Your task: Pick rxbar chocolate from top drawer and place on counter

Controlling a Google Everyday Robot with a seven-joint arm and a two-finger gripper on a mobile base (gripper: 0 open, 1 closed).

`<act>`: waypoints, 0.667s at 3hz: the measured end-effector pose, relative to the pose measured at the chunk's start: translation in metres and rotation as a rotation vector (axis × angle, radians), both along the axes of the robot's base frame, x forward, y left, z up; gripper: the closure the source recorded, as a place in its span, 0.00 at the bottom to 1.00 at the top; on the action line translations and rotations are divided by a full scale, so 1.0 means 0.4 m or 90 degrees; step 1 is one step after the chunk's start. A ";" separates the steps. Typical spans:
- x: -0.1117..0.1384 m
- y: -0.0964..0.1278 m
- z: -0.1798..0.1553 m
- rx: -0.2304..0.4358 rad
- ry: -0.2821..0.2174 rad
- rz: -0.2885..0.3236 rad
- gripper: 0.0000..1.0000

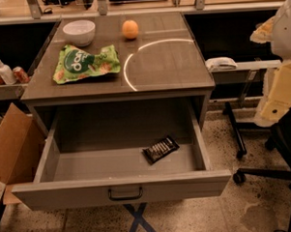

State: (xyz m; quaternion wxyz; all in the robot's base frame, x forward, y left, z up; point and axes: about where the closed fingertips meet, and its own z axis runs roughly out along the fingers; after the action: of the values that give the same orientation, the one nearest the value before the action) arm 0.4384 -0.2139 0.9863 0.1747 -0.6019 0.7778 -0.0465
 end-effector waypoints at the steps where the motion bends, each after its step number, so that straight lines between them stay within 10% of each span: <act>1: 0.000 0.001 0.001 0.002 -0.001 0.002 0.00; 2: -0.010 0.047 -0.060 0.044 0.038 0.054 0.00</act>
Offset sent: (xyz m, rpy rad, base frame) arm -0.0097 0.0313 -0.0459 0.1272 0.1393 0.1599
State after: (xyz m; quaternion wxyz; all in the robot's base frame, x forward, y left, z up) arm 0.4344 -0.1953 0.9621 0.1737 -0.6293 0.7575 0.0062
